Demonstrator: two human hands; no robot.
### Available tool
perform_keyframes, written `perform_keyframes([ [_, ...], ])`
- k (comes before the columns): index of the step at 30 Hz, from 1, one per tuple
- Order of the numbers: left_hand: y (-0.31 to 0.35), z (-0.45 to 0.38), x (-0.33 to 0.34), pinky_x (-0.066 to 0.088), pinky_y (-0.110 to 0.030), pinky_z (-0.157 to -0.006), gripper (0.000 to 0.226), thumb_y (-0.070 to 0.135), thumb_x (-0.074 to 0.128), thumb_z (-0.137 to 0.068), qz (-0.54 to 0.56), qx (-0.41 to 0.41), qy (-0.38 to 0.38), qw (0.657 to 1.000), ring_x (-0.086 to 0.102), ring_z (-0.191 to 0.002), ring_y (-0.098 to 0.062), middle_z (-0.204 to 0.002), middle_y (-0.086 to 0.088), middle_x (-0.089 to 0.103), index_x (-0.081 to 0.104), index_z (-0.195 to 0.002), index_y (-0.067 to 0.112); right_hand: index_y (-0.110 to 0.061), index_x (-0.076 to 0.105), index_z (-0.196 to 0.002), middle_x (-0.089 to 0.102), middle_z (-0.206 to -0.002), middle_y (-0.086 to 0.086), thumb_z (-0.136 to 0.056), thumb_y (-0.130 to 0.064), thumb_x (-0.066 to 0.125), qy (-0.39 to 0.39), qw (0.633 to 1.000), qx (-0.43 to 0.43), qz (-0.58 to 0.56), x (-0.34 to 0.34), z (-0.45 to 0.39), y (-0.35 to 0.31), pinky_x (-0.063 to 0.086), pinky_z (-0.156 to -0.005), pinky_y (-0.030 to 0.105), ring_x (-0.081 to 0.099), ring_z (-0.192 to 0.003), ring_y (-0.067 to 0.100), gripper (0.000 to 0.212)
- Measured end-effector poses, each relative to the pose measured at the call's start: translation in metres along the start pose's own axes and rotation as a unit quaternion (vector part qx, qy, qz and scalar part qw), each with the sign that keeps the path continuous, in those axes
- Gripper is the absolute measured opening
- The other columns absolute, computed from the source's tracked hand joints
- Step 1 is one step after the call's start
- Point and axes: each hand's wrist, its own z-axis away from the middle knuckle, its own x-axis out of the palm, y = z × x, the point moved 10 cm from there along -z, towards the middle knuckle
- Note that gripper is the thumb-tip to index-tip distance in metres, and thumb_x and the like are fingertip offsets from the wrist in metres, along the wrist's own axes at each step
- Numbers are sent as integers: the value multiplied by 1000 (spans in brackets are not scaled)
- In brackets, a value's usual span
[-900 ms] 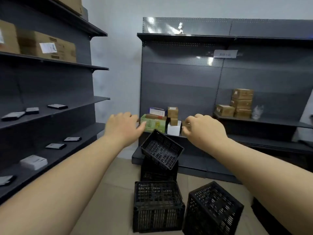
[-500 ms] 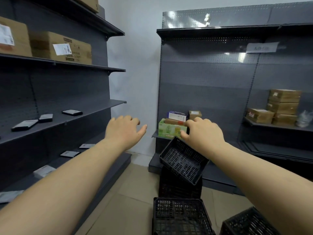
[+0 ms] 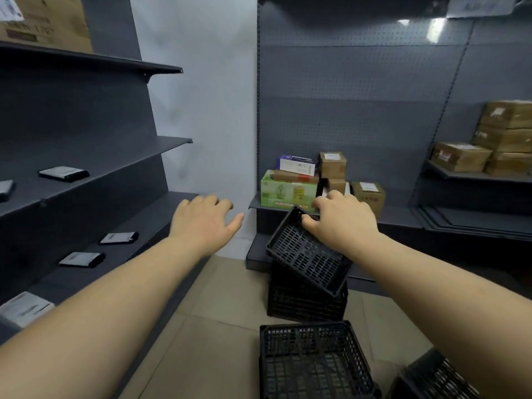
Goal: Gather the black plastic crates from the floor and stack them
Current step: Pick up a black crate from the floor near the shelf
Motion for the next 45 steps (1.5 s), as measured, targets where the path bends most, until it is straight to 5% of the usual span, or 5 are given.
perform_keyframes([
  [13, 28, -227, 87, 40, -40, -88, 51, 57, 28, -94, 54, 13, 38, 998, 55, -110, -26, -119, -2, 60, 53, -127, 28, -24, 55, -127, 53, -125, 5, -89, -62, 38, -43, 997, 47, -32, 121, -220, 76, 41, -85, 41, 47, -116, 29, 57],
  [20, 66, -316, 173, 40, -40, -88, 51, 58, 29, -94, 79, 36, -30, 996, 53, -112, -28, -120, -5, 58, 53, -126, 26, -25, 53, -129, 50, -128, 4, -90, -61, 36, -112, 990, 75, -41, 199, -274, 109, 40, -90, 42, 47, -118, 28, 56],
  [30, 191, -479, 267, 41, -41, -88, 50, 57, 32, -92, 108, 253, -14, 961, 51, -113, -27, -118, -4, 56, 54, -125, 26, -27, 51, -132, 46, -135, 3, -89, -62, 36, -131, 958, 254, -11, 287, -339, 214, 36, -96, 45, 41, -124, 29, 58],
  [37, 218, -581, 321, 38, -42, -92, 53, 58, 31, -92, 117, 381, -11, 917, 48, -119, -25, -130, -2, 50, 46, -134, 30, -39, 30, -146, 13, -160, 0, -89, -63, 37, -122, 917, 380, -26, 340, -398, 221, 23, -111, 47, 16, -144, 29, 62],
  [45, 196, -636, 349, 37, -42, -95, 54, 61, 29, -92, 132, 423, -37, 896, 47, -121, -24, -130, 0, 52, 48, -133, 32, -33, 35, -145, 32, -151, 4, -93, -56, 38, -123, 870, 473, -58, 367, -447, 197, 31, -104, 44, 33, -134, 29, 57],
])
